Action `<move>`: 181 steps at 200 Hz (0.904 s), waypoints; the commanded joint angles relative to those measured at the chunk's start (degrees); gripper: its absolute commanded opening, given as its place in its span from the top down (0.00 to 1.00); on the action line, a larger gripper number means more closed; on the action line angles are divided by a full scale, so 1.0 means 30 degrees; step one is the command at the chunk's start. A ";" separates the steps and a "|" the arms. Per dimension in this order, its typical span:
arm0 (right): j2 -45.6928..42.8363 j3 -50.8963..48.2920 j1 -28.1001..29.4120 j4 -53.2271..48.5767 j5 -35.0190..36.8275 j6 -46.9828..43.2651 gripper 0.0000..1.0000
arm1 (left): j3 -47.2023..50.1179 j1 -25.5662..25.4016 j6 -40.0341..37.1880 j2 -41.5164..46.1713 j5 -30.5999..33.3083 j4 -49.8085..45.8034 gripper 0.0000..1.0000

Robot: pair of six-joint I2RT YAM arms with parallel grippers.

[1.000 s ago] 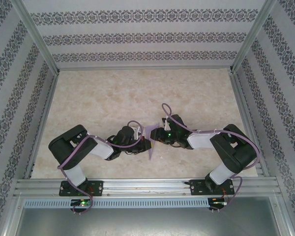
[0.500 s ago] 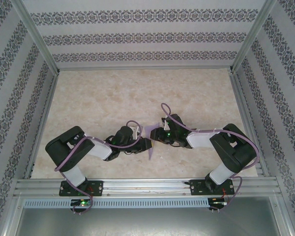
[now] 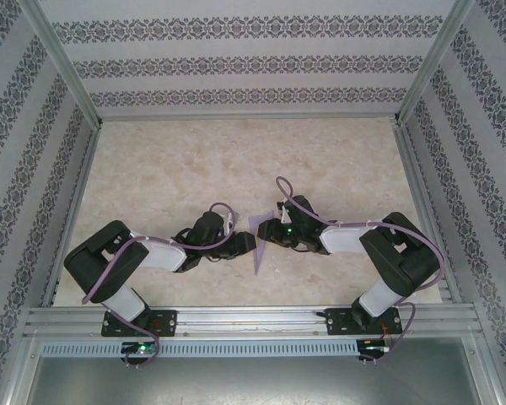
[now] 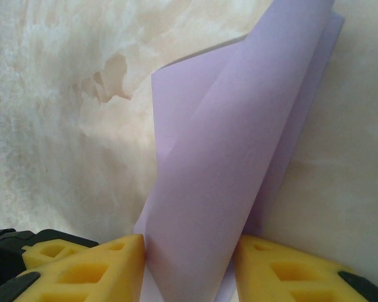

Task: Fold a paper plane with a square sheet of paper (fold left side to right side)
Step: Fold the wing for the fifth time at the center of the table.

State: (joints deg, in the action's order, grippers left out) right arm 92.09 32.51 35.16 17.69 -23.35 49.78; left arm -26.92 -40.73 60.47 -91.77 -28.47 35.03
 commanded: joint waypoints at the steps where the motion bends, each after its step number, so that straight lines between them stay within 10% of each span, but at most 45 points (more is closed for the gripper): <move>1: 0.0942 0.0006 0.0336 -0.0508 0.0607 -0.0242 0.57 | -0.0790 0.0311 -0.0702 -0.0499 -0.0207 -0.0525 0.54; 181: 0.1118 0.0061 0.0340 -0.0564 0.0460 -0.0218 0.58 | -0.1159 0.0540 -0.0647 -0.2077 0.0112 0.0249 0.86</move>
State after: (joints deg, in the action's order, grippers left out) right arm 92.27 32.62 35.14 17.54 -23.31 49.80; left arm -30.04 -40.29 59.79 -97.47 -29.36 35.11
